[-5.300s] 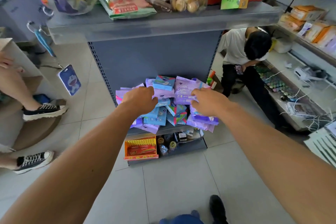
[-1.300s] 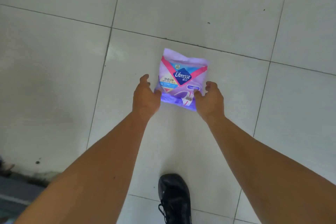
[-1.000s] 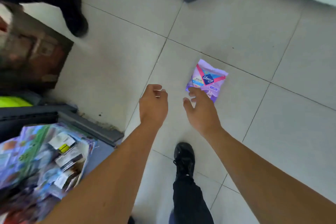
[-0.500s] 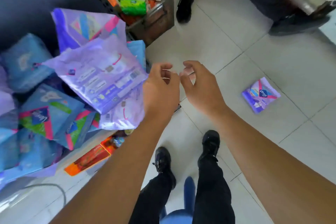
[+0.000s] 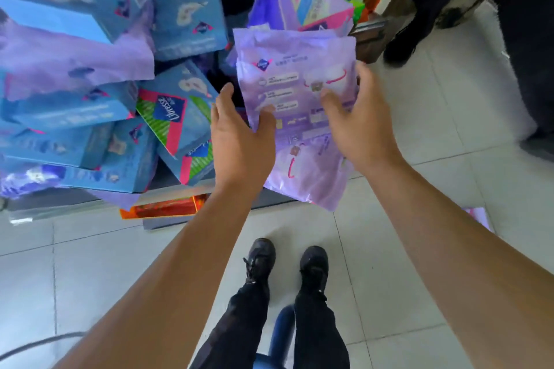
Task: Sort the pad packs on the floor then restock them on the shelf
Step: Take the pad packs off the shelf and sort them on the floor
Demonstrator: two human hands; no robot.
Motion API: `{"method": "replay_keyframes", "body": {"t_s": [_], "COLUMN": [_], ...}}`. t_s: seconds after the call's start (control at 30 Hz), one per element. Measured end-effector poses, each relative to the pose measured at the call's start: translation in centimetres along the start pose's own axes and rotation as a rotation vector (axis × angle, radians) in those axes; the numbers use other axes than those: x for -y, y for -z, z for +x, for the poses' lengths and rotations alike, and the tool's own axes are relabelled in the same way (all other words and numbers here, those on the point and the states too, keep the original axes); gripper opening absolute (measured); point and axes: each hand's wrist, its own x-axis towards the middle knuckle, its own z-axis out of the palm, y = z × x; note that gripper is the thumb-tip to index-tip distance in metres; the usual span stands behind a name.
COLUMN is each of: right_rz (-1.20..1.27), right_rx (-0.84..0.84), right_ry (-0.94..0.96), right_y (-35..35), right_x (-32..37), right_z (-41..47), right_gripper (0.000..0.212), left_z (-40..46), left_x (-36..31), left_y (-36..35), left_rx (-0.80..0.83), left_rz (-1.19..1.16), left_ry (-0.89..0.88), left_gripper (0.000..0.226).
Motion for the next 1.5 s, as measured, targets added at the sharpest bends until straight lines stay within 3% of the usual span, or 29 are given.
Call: {"method": "replay_keyframes", "body": {"t_s": [0.23,0.33,0.43,0.57,0.67,0.73,0.83,0.9,1.0,1.03,1.1,1.2,1.37,1.5], "right_rz": [0.177,0.269,0.247,0.031,0.354,0.641,0.732,0.748,0.914,0.985,1.091,1.164,1.031,0.852], "right_rx": [-0.026,-0.065,-0.045,-0.128,-0.118,-0.117,-0.305,-0.473,-0.528,-0.516,-0.495,-0.535,-0.643,-0.63], "right_ry": [-0.063,-0.086,-0.116,-0.093,-0.25,-0.337,-0.416,-0.476,-0.574,-0.599,-0.651,-0.721,-0.892,-1.013], "right_y": [0.4,2.0,3.6,6.5,8.9,11.0,14.4,16.7,19.7,20.7,22.7,25.4,30.0,32.0], "right_x": [1.1,0.5,-0.6,-2.0,-1.8,-2.2,-5.1,-7.9,-12.1,-13.2,-15.5,-19.9,-29.0,-35.9], "right_z": [-1.0,-1.9,-2.8,-4.7,-7.4,-9.0,-11.2,-12.9,-15.9,-16.8,-18.3,-20.0,-20.9,-21.4], "right_gripper": [0.052,0.042,0.033,0.042,0.028,0.038,0.037,0.04,0.038,0.04,0.048,0.05,0.029,0.037], "left_z": [-0.8,-1.9,-3.2,-5.9,-8.8,-10.6,-12.5,-13.1,-13.3,-13.5,-14.4,-16.3,-20.2,-23.7], "left_x": [-1.7,-3.1,-4.2,-6.5,-8.1,-8.9,-9.6,-9.8,-9.6,-9.5,-9.2,-8.7,-7.6,-7.2], "left_y": [0.3,-0.1,-1.2,-4.0,-6.5,-8.2,-11.0,-12.9,-16.8,-18.2,-21.3,-26.4,-35.9,-43.0], "left_rx": [-0.033,0.06,0.141,0.201,0.342,0.553,0.861,0.871,0.736,0.766,0.955,1.166,1.15,1.132], "left_rz": [-0.172,-0.231,-0.319,-0.301,-0.3,-0.236,-0.139,-0.118,0.032,0.109,0.154,0.173,0.242,0.362], "left_ry": [-0.025,-0.057,-0.053,-0.134,-0.198,-0.292,-0.395,-0.352,-0.4,-0.389,-0.202,0.033,0.066,-0.001], "left_gripper": [0.031,0.029,0.037,0.041,0.041,0.041,0.037,0.032,0.031,0.037,0.046,0.043,0.042,0.038]}}
